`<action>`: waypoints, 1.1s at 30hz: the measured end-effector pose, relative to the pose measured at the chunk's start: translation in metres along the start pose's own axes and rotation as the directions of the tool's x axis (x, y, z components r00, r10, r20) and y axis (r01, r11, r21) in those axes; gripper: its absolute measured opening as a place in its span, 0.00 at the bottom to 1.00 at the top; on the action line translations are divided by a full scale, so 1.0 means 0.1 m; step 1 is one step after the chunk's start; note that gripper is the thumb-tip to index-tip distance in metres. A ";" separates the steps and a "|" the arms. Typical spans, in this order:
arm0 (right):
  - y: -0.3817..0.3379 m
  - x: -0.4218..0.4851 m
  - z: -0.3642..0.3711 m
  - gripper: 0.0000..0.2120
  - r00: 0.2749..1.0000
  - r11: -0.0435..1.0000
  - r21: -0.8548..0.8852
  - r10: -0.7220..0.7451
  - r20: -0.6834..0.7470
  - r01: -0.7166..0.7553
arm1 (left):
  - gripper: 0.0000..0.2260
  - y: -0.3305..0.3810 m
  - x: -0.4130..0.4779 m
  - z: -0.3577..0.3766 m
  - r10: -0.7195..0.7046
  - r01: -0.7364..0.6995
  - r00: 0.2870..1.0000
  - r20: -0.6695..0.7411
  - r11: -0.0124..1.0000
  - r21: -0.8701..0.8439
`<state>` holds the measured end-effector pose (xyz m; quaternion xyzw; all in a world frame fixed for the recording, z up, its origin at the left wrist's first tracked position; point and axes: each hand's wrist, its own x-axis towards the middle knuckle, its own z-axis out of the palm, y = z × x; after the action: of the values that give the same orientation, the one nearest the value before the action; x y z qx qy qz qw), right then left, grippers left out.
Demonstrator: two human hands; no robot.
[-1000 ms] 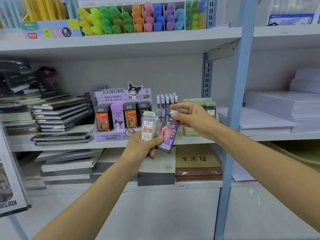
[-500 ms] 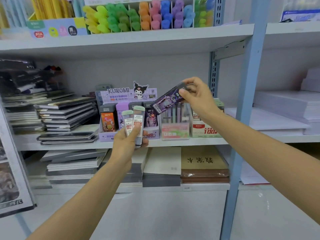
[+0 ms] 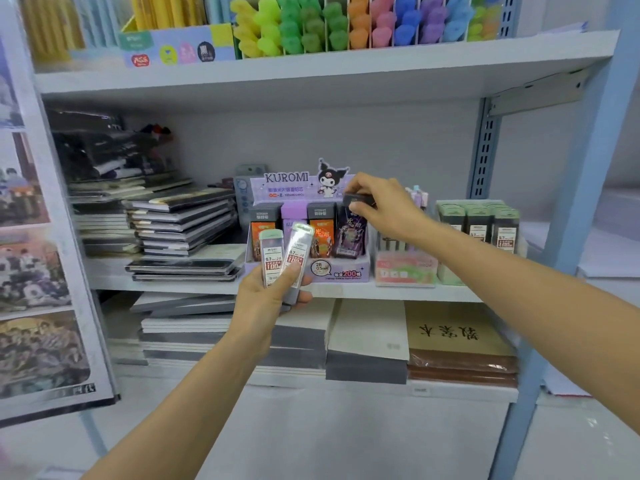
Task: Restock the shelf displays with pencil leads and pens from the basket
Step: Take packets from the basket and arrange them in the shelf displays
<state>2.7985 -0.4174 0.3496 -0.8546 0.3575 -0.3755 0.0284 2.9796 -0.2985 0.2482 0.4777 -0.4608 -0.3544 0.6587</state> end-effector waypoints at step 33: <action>0.04 0.08 0.10 0.11 0.996 0.902 -0.424 -0.092 0.004 0.084 | 0.11 -0.02 0.01 -0.06 -0.039 0.041 0.997 0.069 0.999 -0.025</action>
<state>2.8068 -0.4277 0.3466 -0.8525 0.3918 -0.2968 -0.1778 2.9853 -0.2986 0.2460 0.4659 -0.4687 -0.3898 0.6413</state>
